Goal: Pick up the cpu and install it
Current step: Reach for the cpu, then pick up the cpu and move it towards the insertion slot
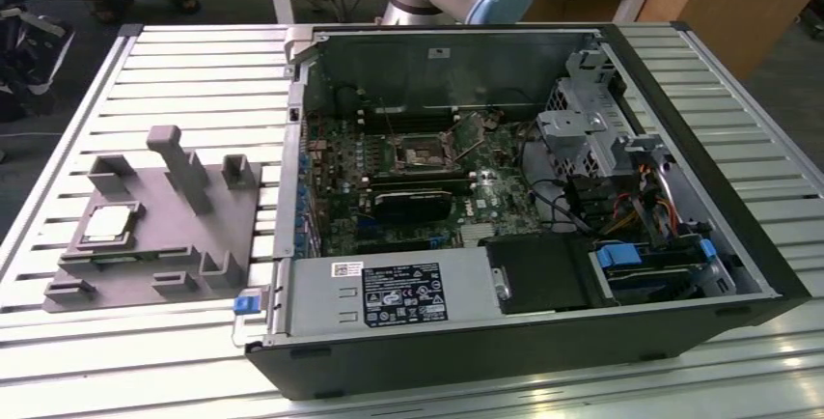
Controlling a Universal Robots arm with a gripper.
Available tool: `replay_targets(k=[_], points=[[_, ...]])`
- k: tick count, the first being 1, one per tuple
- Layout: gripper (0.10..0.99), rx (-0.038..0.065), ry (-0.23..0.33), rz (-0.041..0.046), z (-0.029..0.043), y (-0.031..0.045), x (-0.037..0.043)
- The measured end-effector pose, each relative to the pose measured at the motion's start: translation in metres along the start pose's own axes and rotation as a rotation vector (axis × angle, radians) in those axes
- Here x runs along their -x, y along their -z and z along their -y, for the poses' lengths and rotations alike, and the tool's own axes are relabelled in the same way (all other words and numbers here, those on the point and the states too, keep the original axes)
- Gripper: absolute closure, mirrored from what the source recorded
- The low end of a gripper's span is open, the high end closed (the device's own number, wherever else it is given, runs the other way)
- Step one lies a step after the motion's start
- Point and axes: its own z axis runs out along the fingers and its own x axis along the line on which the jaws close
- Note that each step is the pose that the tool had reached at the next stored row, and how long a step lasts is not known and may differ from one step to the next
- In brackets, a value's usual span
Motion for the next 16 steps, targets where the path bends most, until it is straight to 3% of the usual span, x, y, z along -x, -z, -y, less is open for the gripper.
replay_targets(k=[6,16], points=[[0.98,0.0,0.0,-0.0015,0.0009,-0.0023,-0.0085],[0.98,0.0,0.0,-0.0015,0.0016,-0.0081,-0.0087]])
